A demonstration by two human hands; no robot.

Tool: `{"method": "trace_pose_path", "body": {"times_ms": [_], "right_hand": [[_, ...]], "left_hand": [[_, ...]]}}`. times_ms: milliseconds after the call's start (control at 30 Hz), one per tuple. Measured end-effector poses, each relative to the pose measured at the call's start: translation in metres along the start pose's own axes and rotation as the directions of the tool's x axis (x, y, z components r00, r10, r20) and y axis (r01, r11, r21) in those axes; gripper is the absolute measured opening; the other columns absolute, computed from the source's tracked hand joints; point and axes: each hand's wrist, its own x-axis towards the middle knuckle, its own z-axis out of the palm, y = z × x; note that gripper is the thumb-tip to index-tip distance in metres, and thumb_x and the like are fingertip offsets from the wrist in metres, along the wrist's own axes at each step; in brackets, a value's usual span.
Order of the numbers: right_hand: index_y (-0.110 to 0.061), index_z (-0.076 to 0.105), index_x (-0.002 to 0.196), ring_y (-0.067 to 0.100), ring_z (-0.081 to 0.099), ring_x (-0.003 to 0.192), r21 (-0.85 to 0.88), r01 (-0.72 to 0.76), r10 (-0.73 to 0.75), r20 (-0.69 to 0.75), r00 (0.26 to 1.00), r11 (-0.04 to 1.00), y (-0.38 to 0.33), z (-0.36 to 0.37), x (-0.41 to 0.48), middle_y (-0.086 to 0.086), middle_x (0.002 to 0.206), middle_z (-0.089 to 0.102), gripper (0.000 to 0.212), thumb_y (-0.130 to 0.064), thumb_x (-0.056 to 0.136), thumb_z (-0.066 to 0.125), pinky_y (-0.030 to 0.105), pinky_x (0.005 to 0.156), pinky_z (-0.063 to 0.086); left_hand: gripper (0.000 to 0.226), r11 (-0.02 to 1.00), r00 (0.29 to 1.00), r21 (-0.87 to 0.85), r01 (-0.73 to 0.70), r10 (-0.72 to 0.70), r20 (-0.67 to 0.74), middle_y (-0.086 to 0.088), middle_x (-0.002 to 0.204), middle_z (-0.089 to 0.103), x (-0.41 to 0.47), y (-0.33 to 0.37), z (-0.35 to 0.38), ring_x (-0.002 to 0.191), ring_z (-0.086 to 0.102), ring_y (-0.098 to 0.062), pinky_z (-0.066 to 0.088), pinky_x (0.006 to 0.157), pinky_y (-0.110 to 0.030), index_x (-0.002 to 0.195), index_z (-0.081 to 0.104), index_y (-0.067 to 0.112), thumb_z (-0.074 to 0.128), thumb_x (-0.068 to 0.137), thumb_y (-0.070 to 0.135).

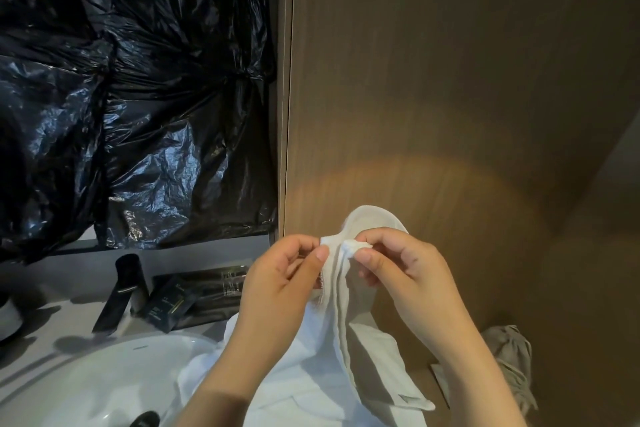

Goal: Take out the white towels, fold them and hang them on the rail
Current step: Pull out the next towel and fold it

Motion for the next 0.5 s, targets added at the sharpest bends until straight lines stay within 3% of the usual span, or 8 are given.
{"method": "trace_pose_path", "body": {"times_ms": [100, 233, 400, 500], "right_hand": [[-0.028, 0.071, 0.087, 0.018, 0.061, 0.066, -0.006, 0.014, -0.014, 0.01, 1.0, 1.0, -0.0009, 0.0005, -0.0002, 0.002, 0.071, 0.065, 0.011, -0.027, 0.093, 0.062, 0.025, 0.061, 0.052], [-0.027, 0.071, 0.087, 0.011, 0.058, 0.062, -0.003, 0.028, -0.028, 0.025, 0.999, 1.0, -0.0019, 0.0009, 0.0017, -0.001, 0.069, 0.064, 0.011, -0.025, 0.094, 0.063, 0.018, 0.059, 0.049], [-0.029, 0.071, 0.086, 0.011, 0.06, 0.065, 0.011, 0.025, -0.025, 0.0, 1.0, 1.0, 0.0008, 0.0021, 0.0025, -0.005, 0.07, 0.064, 0.013, -0.023, 0.095, 0.062, 0.016, 0.059, 0.048], [-0.029, 0.071, 0.087, 0.012, 0.06, 0.065, 0.011, 0.021, -0.021, -0.005, 1.0, 1.0, 0.0014, 0.0015, 0.0032, -0.003, 0.07, 0.064, 0.014, -0.022, 0.094, 0.062, 0.017, 0.059, 0.049]], "left_hand": [[0.012, 1.0, 1.0, 0.003, -0.005, 0.005, -0.014, 0.003, 0.079, 0.07, -0.0004, 0.002, 0.0002, 0.074, 0.067, -0.019, 0.057, 0.073, -0.04, 0.09, 0.069, 0.02, 0.059, 0.093, 0.025], [0.012, 1.0, 1.0, 0.013, -0.018, 0.018, -0.007, 0.003, 0.08, 0.07, -0.0006, 0.0035, 0.0006, 0.074, 0.067, -0.02, 0.057, 0.073, -0.044, 0.089, 0.069, 0.022, 0.059, 0.092, 0.028], [0.014, 1.0, 0.996, -0.025, -0.005, 0.007, 0.086, 0.01, 0.09, 0.073, -0.0032, 0.0019, 0.0, 0.087, 0.07, -0.011, 0.058, 0.081, -0.027, 0.096, 0.07, 0.026, 0.061, 0.088, 0.033], [0.014, 0.999, 0.998, -0.045, -0.002, 0.005, 0.069, 0.012, 0.091, 0.073, -0.0036, 0.0007, 0.0024, 0.086, 0.07, -0.007, 0.055, 0.077, -0.016, 0.097, 0.07, 0.028, 0.07, 0.085, 0.021]]}}
